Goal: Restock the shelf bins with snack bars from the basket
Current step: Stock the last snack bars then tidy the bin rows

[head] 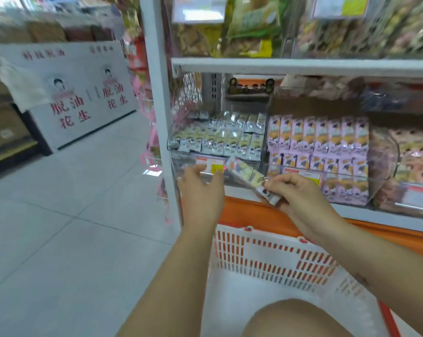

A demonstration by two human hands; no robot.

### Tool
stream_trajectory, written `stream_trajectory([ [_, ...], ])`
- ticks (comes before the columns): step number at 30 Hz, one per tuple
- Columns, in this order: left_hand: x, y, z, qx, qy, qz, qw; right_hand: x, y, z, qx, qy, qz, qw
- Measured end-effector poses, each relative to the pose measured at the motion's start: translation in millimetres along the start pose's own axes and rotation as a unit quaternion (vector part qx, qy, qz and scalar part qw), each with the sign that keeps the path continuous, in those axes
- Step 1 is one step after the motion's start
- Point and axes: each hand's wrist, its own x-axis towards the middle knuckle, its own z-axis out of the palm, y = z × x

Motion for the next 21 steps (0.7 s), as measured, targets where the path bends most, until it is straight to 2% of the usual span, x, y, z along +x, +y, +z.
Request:
stream_trajectory([
  [2, -0.3, -1.8, 0.4, -0.134, -0.076, -0.102, 0.983, -0.9, -5.6, 9.2, 0.044, -0.004, 0.006, 0.999],
  [4, 0.3, 0.1, 2.1, -0.217, -0.134, -0.152, 0.955, 0.3, -8.9, 19.7, 0.035, -0.024, 0.0, 0.999],
  [7, 7.7, 5.4, 4.2, -0.27, -0.113, -0.144, 0.946, 5.2, -13.5, 31.2, -0.061, -0.052, -0.051, 0.995],
  [9, 17.3, 8.0, 1.6, -0.282, -0.103, -0.123, 0.946, 8.4, -19.2, 32.5, -0.187, -0.074, -0.148, 0.968],
  [12, 34.5, 8.2, -0.9, -0.249, -0.092, -0.083, 0.961, 15.9, -28.0, 36.0, -0.361, -0.125, -0.275, 0.882],
  [14, 44.2, 5.3, 3.0, -0.223, -0.09, -0.061, 0.969, 29.4, -26.5, 40.2, -0.402, -0.118, -0.309, 0.854],
  [17, 65.4, 4.0, 11.1, -0.146, -0.081, 0.019, 0.986, 60.0, -23.8, 48.0, -0.369, -0.076, -0.318, 0.87],
  [21, 103.8, -1.3, 12.0, 0.012, -0.007, 0.14, 0.99, 113.9, -36.8, 61.4, -0.379, -0.022, -0.305, 0.873],
])
